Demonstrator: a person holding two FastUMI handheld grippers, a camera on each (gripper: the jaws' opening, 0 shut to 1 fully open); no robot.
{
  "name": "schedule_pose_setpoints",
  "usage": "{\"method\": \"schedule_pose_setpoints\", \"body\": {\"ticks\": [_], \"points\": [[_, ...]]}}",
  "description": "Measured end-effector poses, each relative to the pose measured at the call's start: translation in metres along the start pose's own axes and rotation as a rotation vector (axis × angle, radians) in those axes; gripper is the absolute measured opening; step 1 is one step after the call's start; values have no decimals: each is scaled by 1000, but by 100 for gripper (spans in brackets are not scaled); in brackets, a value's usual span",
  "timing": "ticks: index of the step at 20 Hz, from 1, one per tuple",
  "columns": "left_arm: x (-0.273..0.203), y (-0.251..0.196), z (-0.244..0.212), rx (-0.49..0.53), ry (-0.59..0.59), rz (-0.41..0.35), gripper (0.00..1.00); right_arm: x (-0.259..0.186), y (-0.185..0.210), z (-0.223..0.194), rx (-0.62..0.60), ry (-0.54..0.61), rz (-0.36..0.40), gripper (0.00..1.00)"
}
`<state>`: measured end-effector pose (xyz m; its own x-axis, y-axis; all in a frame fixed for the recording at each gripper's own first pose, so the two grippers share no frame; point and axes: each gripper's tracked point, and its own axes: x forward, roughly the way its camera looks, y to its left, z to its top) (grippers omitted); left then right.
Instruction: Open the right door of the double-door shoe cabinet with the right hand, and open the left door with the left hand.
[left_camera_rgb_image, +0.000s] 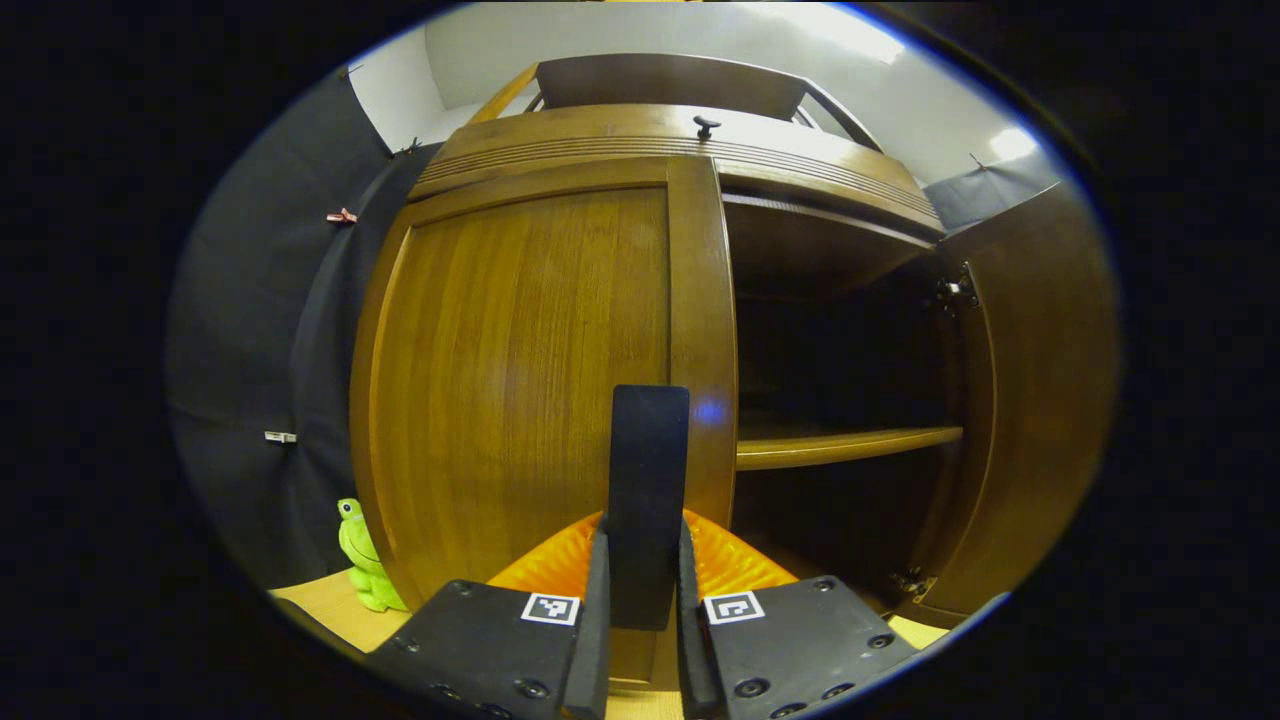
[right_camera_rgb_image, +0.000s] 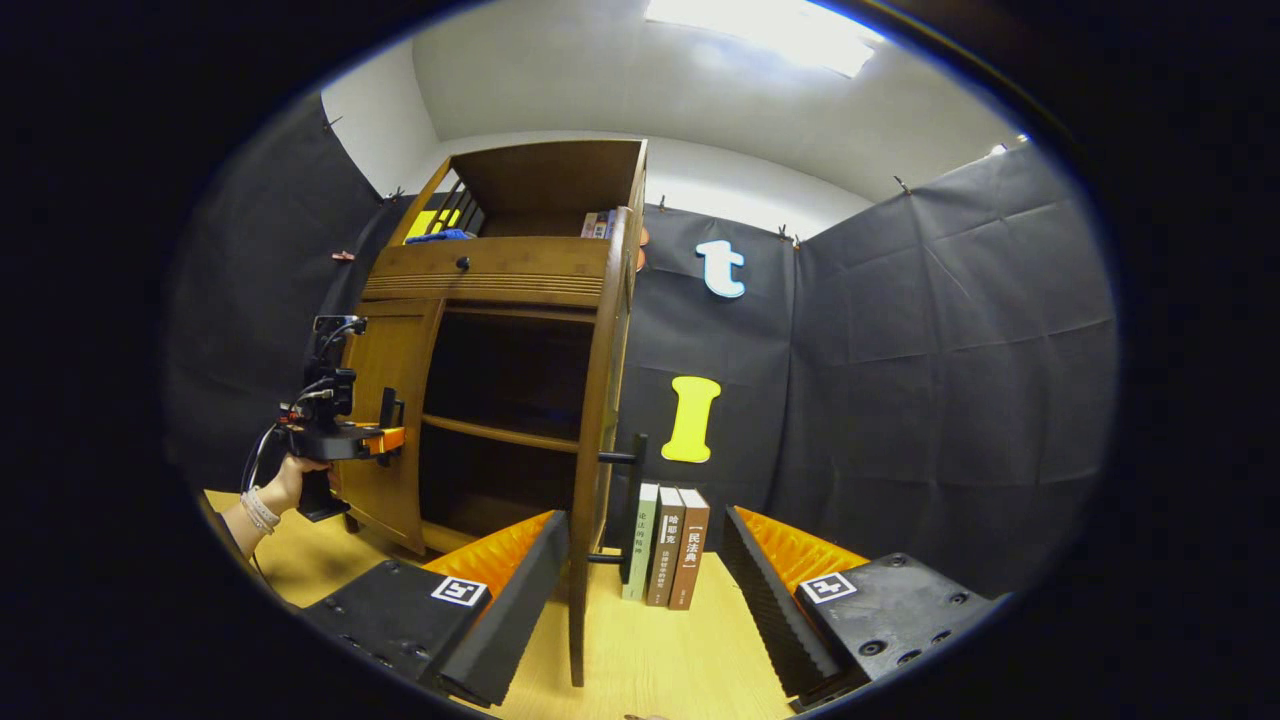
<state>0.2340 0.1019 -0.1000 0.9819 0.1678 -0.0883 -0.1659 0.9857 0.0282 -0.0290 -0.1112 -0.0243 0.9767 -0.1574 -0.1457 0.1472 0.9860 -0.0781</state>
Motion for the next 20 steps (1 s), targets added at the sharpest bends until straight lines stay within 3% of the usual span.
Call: {"method": "schedule_pose_setpoints", "body": {"ticks": [5,12,20], "points": [[-37,13,3,-4,-10,-25,32,-13,25,7,-4,-1,29,97],[-95,46,10,-9,-14,-3,31,-19,61,8,11,-4,120,98],[-146,100,14,0,-29,95,27,-12,114,4,62,-8,262,98]]}}
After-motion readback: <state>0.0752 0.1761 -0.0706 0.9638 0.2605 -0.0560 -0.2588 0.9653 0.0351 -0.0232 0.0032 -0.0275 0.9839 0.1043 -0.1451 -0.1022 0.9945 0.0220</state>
